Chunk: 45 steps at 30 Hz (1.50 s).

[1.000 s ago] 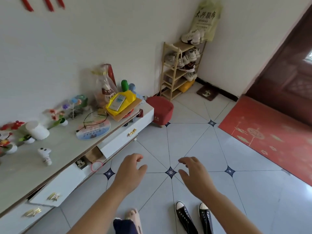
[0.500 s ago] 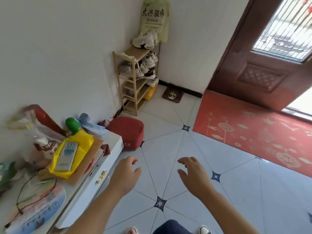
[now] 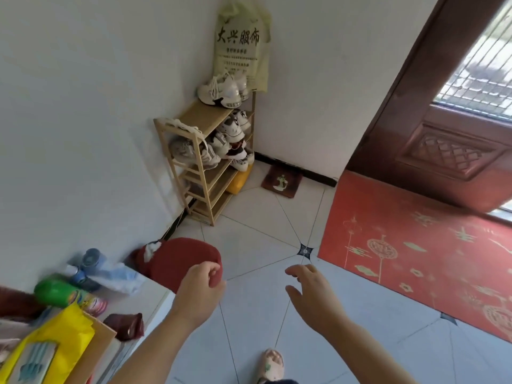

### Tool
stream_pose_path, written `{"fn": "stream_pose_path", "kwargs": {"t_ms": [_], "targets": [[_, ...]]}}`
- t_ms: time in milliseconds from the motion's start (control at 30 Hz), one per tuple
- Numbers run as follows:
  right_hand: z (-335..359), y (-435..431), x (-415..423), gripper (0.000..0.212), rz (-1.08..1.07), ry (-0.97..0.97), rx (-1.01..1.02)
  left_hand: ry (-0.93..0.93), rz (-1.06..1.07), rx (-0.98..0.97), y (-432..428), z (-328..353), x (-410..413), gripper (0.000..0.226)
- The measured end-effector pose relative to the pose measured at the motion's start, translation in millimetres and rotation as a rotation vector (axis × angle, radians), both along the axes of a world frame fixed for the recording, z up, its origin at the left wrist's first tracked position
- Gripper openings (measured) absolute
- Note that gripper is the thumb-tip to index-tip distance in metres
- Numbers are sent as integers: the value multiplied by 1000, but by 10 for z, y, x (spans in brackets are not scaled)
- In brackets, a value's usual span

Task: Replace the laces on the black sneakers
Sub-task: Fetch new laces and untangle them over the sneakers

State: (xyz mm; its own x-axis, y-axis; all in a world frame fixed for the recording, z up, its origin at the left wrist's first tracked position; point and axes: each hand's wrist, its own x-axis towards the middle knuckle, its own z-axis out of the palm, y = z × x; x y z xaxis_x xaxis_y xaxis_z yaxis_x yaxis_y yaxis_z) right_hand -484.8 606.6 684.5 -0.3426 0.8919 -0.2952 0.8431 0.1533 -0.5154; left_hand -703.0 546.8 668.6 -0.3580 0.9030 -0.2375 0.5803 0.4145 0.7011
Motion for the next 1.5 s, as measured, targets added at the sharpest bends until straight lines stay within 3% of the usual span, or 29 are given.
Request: {"fn": "stream_pose_path", "kwargs": {"t_ms": [100, 300, 700, 933, 1033, 1167, 1233, 1367, 1433, 1500], "targets": [[33, 644, -42, 35, 48, -15, -5, 0, 17, 10, 536, 38, 2, 14], [-3, 1751, -371, 34, 117, 1, -9, -9, 55, -38, 1519, -13, -171, 35], [-97, 3876, -1686, 35, 336, -59, -34, -49, 171, -46, 3535, -4, -1164, 37], [-173, 4786, -2579, 35, 526, -82, -90, -25, 338, -39, 4110, -18, -1718, 32], [-258, 5155, -3038, 33, 633, -85, -98, -5, 457, -30, 4336, -45, -1938, 12], [-347, 5571, -3638, 26, 807, -90, -91, -19, 624, -37, 4648, -32, -2204, 14], [-423, 5759, -3932, 19, 909, -145, -98, -49, 696, -98, 4801, -49, -2327, 26], [-616, 6024, -4517, 37, 976, -173, -133, -113, 792, -193, 5054, -169, -2508, 21], [-729, 6092, -4744, 24, 983, -155, -149, -145, 844, -207, 5146, -227, -2553, 19], [-842, 6120, -4929, 8, 965, -148, -171, -169, 913, -195, 5206, -297, -2594, 3]]}}
